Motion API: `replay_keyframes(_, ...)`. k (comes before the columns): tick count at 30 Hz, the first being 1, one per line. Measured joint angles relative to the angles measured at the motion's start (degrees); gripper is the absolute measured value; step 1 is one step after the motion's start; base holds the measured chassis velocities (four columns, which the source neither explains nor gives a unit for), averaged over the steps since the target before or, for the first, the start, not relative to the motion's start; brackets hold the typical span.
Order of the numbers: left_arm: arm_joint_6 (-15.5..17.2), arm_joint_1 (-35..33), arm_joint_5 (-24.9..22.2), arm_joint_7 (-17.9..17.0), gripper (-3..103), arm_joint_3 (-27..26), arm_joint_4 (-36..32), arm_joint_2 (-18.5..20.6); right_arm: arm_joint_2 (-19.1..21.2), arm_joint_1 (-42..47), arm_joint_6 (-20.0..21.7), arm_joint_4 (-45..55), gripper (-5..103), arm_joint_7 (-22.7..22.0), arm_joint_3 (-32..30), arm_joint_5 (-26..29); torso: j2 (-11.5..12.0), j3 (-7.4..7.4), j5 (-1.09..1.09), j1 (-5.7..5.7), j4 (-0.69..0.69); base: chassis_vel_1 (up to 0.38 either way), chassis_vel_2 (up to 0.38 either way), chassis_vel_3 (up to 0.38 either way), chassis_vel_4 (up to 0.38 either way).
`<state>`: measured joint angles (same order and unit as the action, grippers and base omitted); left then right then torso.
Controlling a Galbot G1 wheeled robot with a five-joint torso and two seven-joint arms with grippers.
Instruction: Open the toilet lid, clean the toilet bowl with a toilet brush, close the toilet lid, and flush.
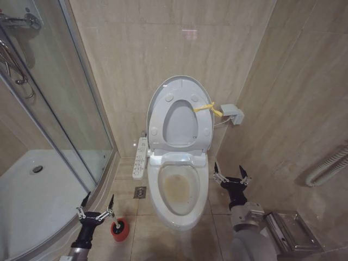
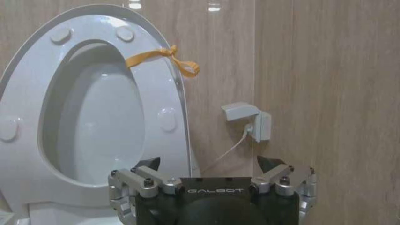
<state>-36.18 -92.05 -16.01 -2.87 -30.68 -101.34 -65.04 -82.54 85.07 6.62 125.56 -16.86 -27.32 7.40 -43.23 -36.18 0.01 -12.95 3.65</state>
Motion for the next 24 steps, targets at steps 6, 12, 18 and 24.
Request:
replay_keyframes(6,7.1,-2.7,-1.1,-5.0,100,-0.1,-9.5,0.3,0.0,0.0,0.0,0.0,100,0.0,0.0,0.0,0.0,0.00,0.00,0.00,0.03,0.000,0.000,0.000,0.000)
replay_keyframes(12,13.1,-5.6,-4.3,-5.6,100,0.2,-16.5,0.5,0.0,0.0,0.0,0.0,100,0.0,0.0,0.0,0.0,0.00,0.00,0.00,0.02,0.000,0.000,0.000,0.000)
replay_keyframes(18,15.3,-7.4,-6.3,-2.6,100,-1.9,-19.8,0.5,0.0,0.0,0.0,0.0,100,0.0,0.0,0.0,0.0,0.00,-0.01,0.00,0.02,0.000,0.000,0.000,0.000)
replay_keyframes(24,19.0,-8.5,-6.7,-4.0,100,-2.5,-22.5,-0.5,0.0,0.0,0.0,0.0,100,0.0,0.0,0.0,0.0,0.00,-0.01,0.00,0.02,0.000,0.000,0.000,0.000)
